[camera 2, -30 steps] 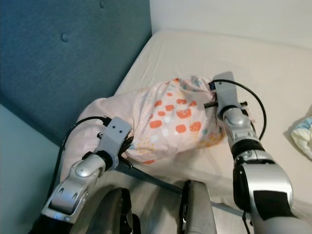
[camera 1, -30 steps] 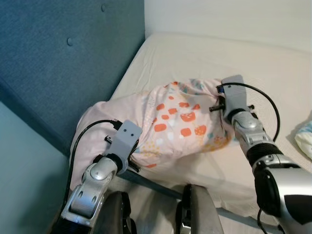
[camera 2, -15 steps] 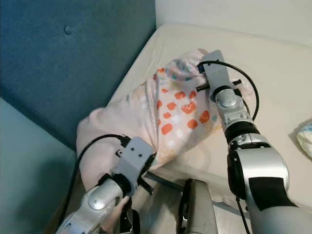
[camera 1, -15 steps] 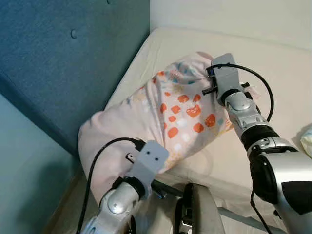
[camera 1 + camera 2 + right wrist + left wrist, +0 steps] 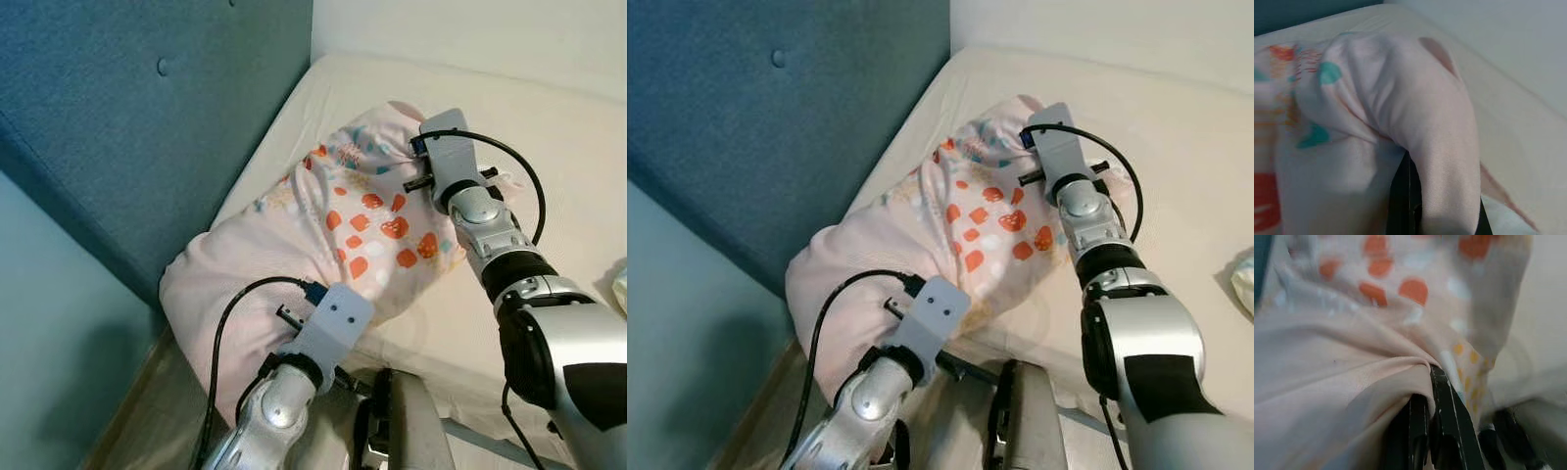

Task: Clean up the room

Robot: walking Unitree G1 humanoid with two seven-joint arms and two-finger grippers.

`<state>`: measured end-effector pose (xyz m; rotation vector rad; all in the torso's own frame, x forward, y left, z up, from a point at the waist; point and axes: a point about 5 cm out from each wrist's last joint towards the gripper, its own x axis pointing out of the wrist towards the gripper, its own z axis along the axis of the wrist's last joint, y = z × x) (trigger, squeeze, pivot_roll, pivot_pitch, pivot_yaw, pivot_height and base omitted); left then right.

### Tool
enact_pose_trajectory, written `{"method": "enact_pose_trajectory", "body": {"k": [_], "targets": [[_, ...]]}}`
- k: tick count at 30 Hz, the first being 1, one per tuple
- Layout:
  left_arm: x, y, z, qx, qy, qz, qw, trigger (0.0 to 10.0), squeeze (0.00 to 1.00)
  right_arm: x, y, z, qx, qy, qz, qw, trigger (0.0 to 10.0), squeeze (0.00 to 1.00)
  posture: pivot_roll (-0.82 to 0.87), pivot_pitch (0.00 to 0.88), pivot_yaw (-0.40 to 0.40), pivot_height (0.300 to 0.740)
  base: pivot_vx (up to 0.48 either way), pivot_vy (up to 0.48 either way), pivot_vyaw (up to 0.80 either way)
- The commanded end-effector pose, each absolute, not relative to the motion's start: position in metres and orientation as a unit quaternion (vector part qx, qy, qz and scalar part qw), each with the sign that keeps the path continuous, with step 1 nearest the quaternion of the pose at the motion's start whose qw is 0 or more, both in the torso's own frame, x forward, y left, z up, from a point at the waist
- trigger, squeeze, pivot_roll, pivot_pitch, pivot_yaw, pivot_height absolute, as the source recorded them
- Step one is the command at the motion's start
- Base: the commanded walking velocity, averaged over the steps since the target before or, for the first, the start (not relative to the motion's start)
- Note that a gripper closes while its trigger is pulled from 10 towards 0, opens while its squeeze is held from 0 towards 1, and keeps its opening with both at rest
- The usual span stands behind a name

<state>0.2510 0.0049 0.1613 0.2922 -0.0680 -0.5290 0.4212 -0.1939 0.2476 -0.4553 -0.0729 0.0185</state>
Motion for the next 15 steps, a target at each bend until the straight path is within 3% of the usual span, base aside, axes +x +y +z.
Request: {"method": "enact_pose_trajectory", "body": {"k": [1, 5, 6, 7, 15], "targets": [[0.239, -0.020, 0.172, 0.095, -0.046, -0.291, 0.951, 10.0, 0.00, 0.419, -0.190, 0.230, -0.231, -0.011, 0.026, 0.973, 10.0, 0.00, 0.23, 0.367, -0.003, 0.610, 0.000, 0.000, 0.00], [0.242, -0.020, 0.173, 0.086, -0.041, -0.288, 0.953, 10.0, 0.00, 0.418, -0.193, 0.225, -0.223, -0.002, 0.028, 0.974, 10.0, 0.00, 0.23, 0.368, 0.000, 0.610, 0.000, 0.000, 0.00], [0.243, -0.019, 0.174, 0.080, -0.040, -0.290, 0.953, 10.0, 0.00, 0.417, -0.195, 0.223, -0.217, 0.003, 0.027, 0.976, 10.0, 0.74, 0.23, 0.370, 0.003, 0.610, 0.000, 0.000, 0.00], [0.244, -0.018, 0.174, 0.077, -0.040, -0.290, 0.953, 10.0, 0.00, 0.417, -0.196, 0.222, -0.211, 0.005, 0.028, 0.977, 10.0, 1.00, 0.23, 0.370, 0.004, 0.610, 0.000, 0.000, 0.00], [0.247, -0.015, 0.174, 0.068, -0.036, -0.293, 0.953, 10.0, 0.00, 0.417, -0.204, 0.227, -0.214, -0.001, 0.009, 0.977, 10.0, 1.00, 0.23, 0.366, 0.008, 0.610, 0.000, 0.000, 0.00]]}}
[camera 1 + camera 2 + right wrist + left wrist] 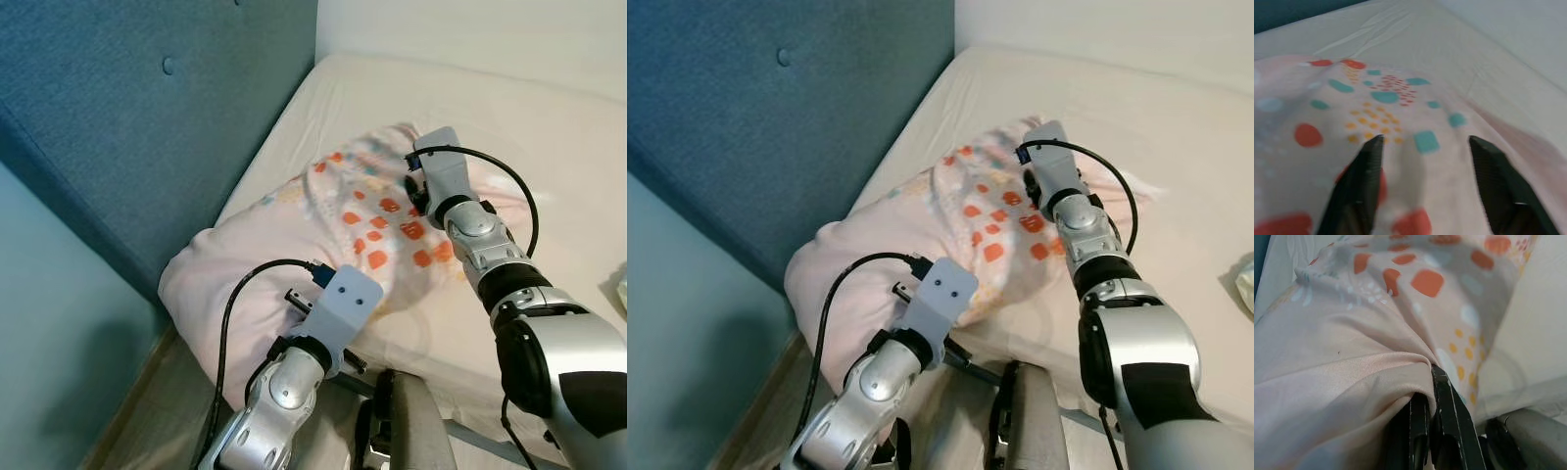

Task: Clean up the room

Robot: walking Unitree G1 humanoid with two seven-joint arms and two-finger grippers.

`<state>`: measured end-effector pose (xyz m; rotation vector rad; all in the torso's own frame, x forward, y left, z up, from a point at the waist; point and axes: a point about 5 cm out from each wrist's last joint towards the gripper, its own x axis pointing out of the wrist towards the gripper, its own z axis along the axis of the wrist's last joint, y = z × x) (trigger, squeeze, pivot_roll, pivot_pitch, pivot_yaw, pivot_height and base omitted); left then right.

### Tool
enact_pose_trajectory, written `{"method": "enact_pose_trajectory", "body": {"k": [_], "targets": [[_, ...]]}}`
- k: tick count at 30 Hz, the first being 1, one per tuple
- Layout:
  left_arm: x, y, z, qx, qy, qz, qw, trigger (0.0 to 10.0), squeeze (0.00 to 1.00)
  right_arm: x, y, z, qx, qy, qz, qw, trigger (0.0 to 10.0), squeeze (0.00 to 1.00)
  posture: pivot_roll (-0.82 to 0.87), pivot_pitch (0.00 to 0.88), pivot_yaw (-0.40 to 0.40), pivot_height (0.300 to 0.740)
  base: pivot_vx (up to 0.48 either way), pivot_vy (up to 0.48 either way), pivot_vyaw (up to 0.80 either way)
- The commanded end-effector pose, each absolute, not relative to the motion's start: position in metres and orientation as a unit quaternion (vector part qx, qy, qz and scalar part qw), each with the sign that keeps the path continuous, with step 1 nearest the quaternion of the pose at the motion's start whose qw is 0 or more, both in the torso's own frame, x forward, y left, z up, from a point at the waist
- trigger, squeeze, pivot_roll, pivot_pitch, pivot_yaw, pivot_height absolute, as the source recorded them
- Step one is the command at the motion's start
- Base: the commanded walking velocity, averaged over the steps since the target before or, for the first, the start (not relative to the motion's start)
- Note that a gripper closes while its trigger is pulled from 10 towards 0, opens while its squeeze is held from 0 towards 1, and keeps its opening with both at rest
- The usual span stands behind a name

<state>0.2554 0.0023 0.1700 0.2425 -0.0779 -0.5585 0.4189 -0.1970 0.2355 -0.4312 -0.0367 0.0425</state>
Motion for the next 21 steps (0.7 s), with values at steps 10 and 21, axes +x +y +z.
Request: {"method": "enact_pose_trajectory", "body": {"k": [10, 21], "targets": [[0.245, -0.003, 0.174, 0.066, -0.035, -0.319, 0.945, 10.0, 0.00, 0.417, -0.222, 0.276, -0.044, -0.111, -0.050, 0.992, 10.0, 0.00, 0.21, 0.352, -0.002, 0.610, 0.000, 0.000, 0.00], [0.244, 0.025, 0.166, 0.028, -0.006, -0.375, 0.926, 10.0, 1.00, 0.408, -0.204, 0.240, 0.061, -0.155, 0.003, 0.986, 10.0, 0.00, 0.14, 0.325, 0.001, 0.610, 0.000, 0.000, 0.00]]}}
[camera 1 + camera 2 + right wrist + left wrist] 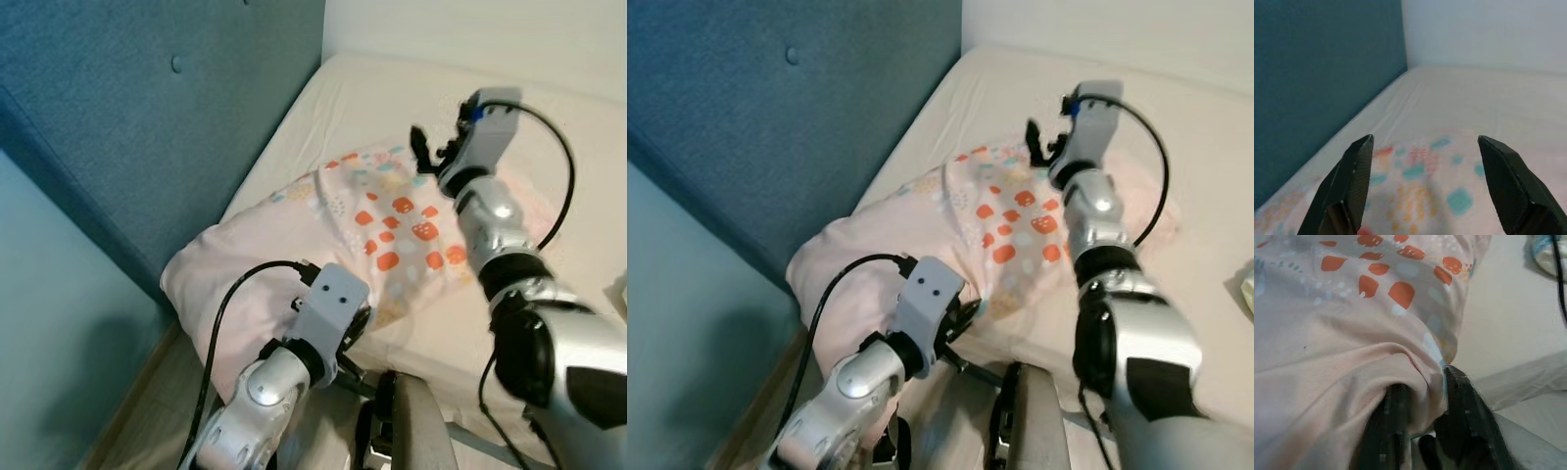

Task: Clean up the room

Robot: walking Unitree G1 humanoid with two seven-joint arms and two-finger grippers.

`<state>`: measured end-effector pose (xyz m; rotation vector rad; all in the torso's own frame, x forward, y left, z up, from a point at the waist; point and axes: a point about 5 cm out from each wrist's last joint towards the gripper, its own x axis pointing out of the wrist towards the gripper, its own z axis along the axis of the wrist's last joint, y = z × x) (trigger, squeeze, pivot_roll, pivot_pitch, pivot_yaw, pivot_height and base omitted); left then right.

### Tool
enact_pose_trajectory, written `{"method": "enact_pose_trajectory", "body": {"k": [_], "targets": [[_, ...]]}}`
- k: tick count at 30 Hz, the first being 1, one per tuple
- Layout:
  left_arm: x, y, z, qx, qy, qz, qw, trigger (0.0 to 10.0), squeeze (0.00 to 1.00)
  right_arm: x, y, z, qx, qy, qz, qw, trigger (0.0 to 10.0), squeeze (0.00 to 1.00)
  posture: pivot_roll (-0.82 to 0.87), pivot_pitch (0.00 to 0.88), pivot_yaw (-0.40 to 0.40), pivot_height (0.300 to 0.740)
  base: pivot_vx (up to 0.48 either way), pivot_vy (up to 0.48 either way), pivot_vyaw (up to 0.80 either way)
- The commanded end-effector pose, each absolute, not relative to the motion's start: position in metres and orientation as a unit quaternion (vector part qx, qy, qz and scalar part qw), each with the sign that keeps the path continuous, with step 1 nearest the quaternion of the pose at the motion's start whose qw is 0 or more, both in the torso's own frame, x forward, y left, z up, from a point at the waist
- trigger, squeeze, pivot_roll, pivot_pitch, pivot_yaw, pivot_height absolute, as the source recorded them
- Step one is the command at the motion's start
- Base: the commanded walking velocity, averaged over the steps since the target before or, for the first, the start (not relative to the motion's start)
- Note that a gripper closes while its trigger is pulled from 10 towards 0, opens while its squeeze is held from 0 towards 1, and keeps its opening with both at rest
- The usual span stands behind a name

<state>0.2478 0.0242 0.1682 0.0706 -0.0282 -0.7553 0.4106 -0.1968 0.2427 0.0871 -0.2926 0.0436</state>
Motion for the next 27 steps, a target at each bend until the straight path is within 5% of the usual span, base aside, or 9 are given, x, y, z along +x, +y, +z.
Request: {"method": "enact_pose_trajectory", "body": {"k": [1, 6, 8, 9, 14, 21, 27], "targets": [[0.243, 0.025, 0.167, 0.021, -0.005, -0.382, 0.924, 10.0, 1.00, 0.401, -0.203, 0.225, 0.075, -0.161, -0.014, 0.984, 10.0, 0.00, 0.14, 0.320, 0.009, 0.610, 0.000, 0.000, 0.00], [0.242, 0.025, 0.167, 0.017, -0.005, -0.387, 0.922, 10.0, 1.00, 0.396, -0.203, 0.215, 0.083, -0.164, -0.025, 0.983, 10.0, 0.00, 0.13, 0.320, 0.010, 0.610, 0.000, 0.000, 0.00], [0.232, 0.022, 0.180, -0.037, -0.018, -0.435, 0.900, 10.0, 1.00, 0.374, -0.194, 0.192, 0.105, -0.184, -0.045, 0.976, 10.0, 0.00, 0.13, 0.309, 0.012, 0.610, 0.000, 0.000, 0.00], [0.230, 0.025, 0.185, -0.054, -0.024, -0.450, 0.891, 10.0, 0.00, 0.367, -0.194, 0.191, 0.117, -0.194, -0.051, 0.973, 10.0, 0.00, 0.12, 0.307, 0.011, 0.610, 0.000, 0.000, 0.00], [0.227, 0.032, 0.191, -0.059, -0.032, -0.473, 0.878, 10.0, 0.00, 0.358, -0.193, 0.192, 0.125, -0.214, -0.054, 0.967, 10.0, 0.00, 0.12, 0.300, 0.008, 0.610, 0.000, 0.000, 0.00], [0.228, 0.076, 0.194, 0.040, -0.030, -0.503, 0.863, 10.0, 0.00, 0.325, -0.193, 0.173, 0.125, -0.203, -0.108, 0.965, 10.0, 0.00, 0.11, 0.297, 0.013, 0.610, 0.000, 0.000, 0.00], [0.237, 0.130, 0.192, 0.089, -0.012, -0.436, 0.895, 10.0, 0.00, 0.309, -0.198, 0.144, 0.159, -0.126, -0.174, 0.964, 10.0, 0.00, 0.11, 0.293, 0.009, 0.610, 0.000, 0.000, 0.00]]}}
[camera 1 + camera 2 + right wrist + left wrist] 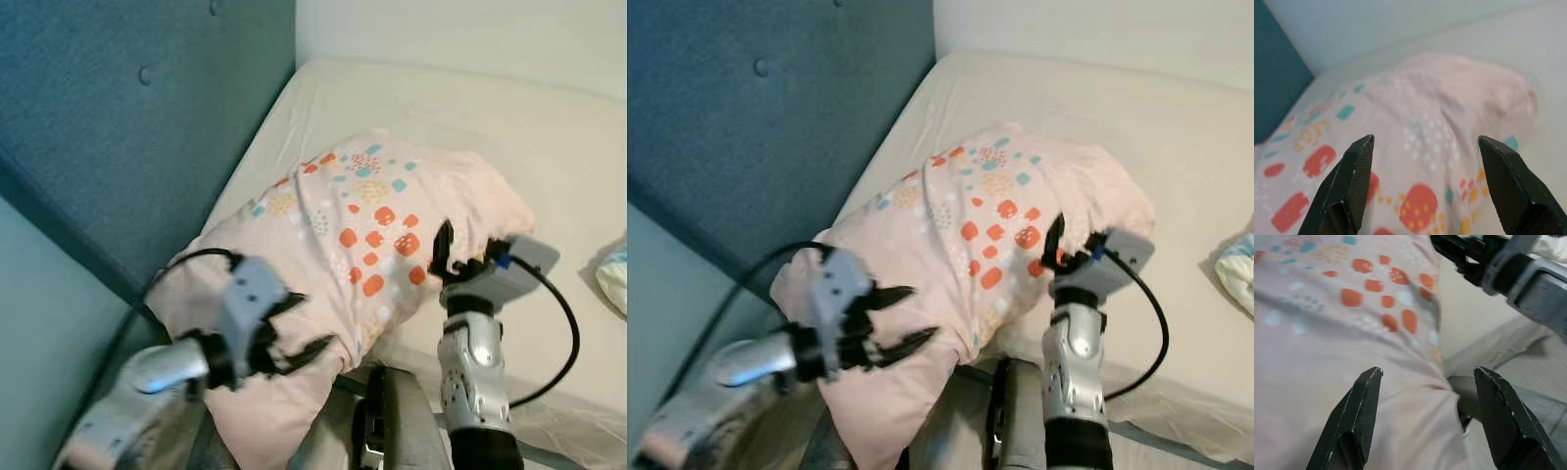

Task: Clean up the room

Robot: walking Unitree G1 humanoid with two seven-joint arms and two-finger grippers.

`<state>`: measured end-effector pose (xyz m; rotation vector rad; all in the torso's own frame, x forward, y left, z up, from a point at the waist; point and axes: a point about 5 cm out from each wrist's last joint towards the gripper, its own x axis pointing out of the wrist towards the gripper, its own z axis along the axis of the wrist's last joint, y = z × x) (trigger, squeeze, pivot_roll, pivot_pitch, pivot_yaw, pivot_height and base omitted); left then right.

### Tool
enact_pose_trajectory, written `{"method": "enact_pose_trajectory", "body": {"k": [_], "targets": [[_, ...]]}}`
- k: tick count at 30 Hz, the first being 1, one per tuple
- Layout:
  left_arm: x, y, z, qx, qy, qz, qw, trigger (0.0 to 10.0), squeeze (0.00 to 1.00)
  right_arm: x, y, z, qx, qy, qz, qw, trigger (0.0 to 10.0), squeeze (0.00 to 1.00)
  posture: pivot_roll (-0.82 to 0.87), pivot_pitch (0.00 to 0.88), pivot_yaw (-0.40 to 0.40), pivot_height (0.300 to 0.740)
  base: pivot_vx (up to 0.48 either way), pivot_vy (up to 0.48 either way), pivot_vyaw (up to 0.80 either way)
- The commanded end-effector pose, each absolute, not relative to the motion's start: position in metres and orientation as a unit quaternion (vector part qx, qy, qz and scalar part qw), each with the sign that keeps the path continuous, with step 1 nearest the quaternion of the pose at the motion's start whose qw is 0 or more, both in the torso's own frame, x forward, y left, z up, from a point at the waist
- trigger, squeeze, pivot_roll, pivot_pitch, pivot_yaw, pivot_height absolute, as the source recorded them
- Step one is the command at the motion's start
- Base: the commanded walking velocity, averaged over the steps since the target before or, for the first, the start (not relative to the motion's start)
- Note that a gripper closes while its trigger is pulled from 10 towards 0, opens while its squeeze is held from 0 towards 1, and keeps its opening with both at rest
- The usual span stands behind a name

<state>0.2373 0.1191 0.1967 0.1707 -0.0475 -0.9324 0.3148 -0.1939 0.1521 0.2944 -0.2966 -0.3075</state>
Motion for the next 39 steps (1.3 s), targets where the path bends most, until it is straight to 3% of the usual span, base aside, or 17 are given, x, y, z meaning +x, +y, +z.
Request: {"method": "enact_pose_trajectory", "body": {"k": [1, 2, 3, 5, 6, 7, 10, 18, 22, 30, 33, 39], "targets": [[0.237, 0.130, 0.192, 0.089, -0.012, -0.436, 0.895, 10.0, 0.00, 0.309, -0.198, 0.144, 0.159, -0.126, -0.174, 0.964, 10.0, 0.00, 0.11, 0.293, 0.009, 0.610, 0.000, 0.000, 0.00], [0.245, 0.147, 0.188, 0.111, -0.007, -0.390, 0.914, 10.0, 0.00, 0.306, -0.201, 0.137, 0.178, -0.105, -0.194, 0.959, 10.0, 0.00, 0.11, 0.294, 0.007, 0.610, 0.000, 0.000, 0.00], [0.245, 0.147, 0.188, 0.111, -0.007, -0.390, 0.914, 10.0, 0.00, 0.306, -0.201, 0.137, 0.178, -0.105, -0.194, 0.959, 10.0, 0.00, 0.11, 0.294, 0.007, 0.610, 0.000, 0.000, 0.00], [0.257, 0.181, 0.175, 0.171, 0.022, -0.302, 0.938, 10.0, 0.00, 0.300, -0.209, 0.125, 0.212, -0.076, -0.231, 0.946, 10.0, 0.00, 0.11, 0.298, 0.003, 0.610, 0.000, 0.000, 0.00], [0.257, 0.181, 0.175, 0.171, 0.022, -0.302, 0.938, 10.0, 0.00, 0.300, -0.209, 0.125, 0.212, -0.076, -0.231, 0.946, 10.0, 0.00, 0.11, 0.298, 0.003, 0.610, 0.000, 0.000, 0.00], [0.261, 0.199, 0.166, 0.209, 0.043, -0.260, 0.942, 10.0, 0.00, 0.299, -0.214, 0.119, 0.230, -0.067, -0.248, 0.939, 0.0, 0.00, 0.11, 0.298, 0.004, 0.610, 0.000, 0.000, 0.00], [0.261, 0.218, 0.156, 0.234, 0.071, -0.214, 0.946, 10.0, 0.00, 0.299, -0.224, 0.111, 0.247, -0.051, -0.271, 0.929, 0.0, 0.00, 0.11, 0.303, 0.009, 0.610, 0.000, 0.000, 0.00], [0.254, 0.216, 0.152, 0.221, 0.071, -0.200, 0.952, 10.0, 0.00, 0.308, -0.246, 0.099, 0.246, -0.026, -0.297, 0.922, 0.0, 0.00, 0.12, 0.313, 0.014, 0.610, 0.000, 0.000, 0.00], [0.246, 0.189, 0.162, 0.114, 0.003, -0.238, 0.965, 10.0, 0.00, 0.330, -0.259, 0.089, 0.182, 0.053, -0.260, 0.947, 0.0, 0.00, 0.12, 0.327, 0.007, 0.610, 0.000, 0.000, 0.00], [0.255, 0.144, 0.164, 0.073, -0.044, -0.252, 0.964, 10.0, 0.00, 0.344, -0.274, 0.094, 0.113, 0.105, -0.259, 0.953, 0.0, 0.00, 0.15, 0.340, -0.013, 0.610, 0.000, 0.000, 0.00], [0.256, 0.125, 0.175, 0.027, -0.068, -0.282, 0.957, 10.0, 0.00, 0.353, -0.268, 0.101, 0.104, 0.108, -0.230, 0.962, 0.0, 0.00, 0.17, 0.346, -0.014, 0.610, 0.000, 0.000, 0.00], [0.249, 0.108, 0.184, 0.014, -0.079, -0.331, 0.940, 10.0, 0.00, 0.365, -0.254, 0.110, 0.104, 0.110, -0.186, 0.971, 0.0, 0.00, 0.18, 0.356, -0.017, 0.610, 0.000, 0.000, 0.00]]}}
